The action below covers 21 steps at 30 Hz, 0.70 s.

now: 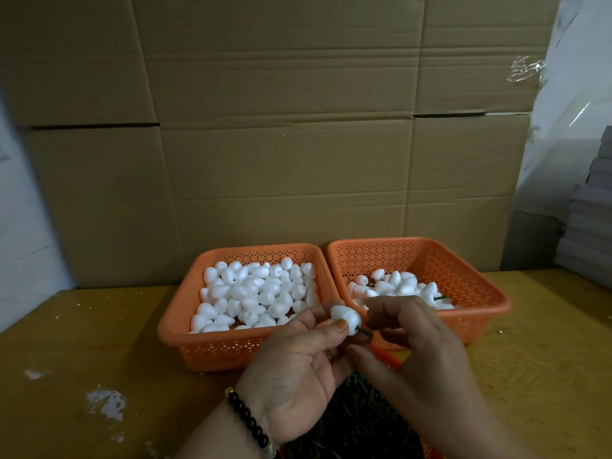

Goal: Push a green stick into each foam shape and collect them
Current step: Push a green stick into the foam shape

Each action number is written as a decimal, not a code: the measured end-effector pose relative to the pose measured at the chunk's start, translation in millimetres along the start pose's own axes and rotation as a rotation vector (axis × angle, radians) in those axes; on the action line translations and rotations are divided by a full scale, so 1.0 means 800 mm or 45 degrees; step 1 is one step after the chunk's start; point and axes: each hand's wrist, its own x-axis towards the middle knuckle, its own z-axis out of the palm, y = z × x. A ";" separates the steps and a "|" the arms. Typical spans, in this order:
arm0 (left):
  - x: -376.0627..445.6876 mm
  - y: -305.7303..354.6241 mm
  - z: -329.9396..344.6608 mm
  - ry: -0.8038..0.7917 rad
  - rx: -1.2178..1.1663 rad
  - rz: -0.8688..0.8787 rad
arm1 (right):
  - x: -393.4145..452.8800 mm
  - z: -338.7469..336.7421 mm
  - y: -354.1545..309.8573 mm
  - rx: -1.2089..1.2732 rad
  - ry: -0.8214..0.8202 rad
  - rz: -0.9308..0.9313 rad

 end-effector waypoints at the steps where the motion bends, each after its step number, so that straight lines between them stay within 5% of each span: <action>1: 0.000 -0.002 0.000 -0.004 0.017 -0.005 | 0.000 -0.001 0.000 -0.014 -0.009 -0.008; 12: 0.000 -0.012 0.005 0.110 0.151 0.000 | 0.011 -0.014 0.018 -0.059 -0.103 0.109; 21: 0.003 0.002 -0.002 0.297 0.310 0.131 | 0.033 -0.058 0.102 -0.554 -0.024 0.443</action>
